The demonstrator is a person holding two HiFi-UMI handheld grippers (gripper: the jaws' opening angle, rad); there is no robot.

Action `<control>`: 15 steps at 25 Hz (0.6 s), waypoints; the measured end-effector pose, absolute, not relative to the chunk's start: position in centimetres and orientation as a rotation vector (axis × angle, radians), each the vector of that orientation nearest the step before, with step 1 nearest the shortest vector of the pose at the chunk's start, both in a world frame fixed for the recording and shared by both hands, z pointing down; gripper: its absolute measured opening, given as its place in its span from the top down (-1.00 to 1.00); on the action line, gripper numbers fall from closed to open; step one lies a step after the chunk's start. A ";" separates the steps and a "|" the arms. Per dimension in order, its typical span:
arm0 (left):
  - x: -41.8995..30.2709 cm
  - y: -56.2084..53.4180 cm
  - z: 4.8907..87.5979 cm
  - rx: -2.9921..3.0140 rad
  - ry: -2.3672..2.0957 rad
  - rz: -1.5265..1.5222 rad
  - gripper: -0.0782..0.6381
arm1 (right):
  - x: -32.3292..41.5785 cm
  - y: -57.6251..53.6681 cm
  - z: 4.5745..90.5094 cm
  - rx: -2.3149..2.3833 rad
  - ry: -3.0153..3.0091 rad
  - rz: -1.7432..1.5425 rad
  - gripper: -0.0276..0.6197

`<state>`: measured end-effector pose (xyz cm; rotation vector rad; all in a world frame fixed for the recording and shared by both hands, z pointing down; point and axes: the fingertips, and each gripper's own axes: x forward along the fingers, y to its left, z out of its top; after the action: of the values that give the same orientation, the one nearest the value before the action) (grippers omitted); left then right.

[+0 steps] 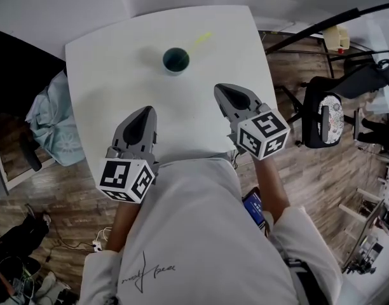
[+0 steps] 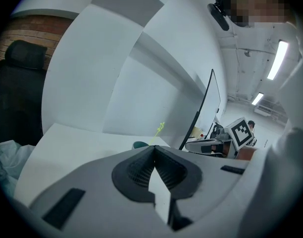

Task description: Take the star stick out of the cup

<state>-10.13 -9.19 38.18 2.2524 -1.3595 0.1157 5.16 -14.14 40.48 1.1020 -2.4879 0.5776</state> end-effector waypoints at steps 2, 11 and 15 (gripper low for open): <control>-10.3 -9.1 38.4 2.245 -1.358 0.115 0.76 | 4.8 -14.2 40.6 1.089 -2.492 0.579 0.88; -9.3 -9.3 38.8 2.242 -1.333 0.130 0.76 | 5.4 -16.0 41.6 1.116 -2.491 0.621 0.88; -9.2 -9.3 39.0 2.230 -1.337 0.136 0.76 | 5.4 -17.0 42.1 1.133 -2.493 0.642 0.88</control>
<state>-9.22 -9.32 39.04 2.2300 -1.3369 0.1362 5.41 -17.04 42.08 1.1335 -2.4929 0.6424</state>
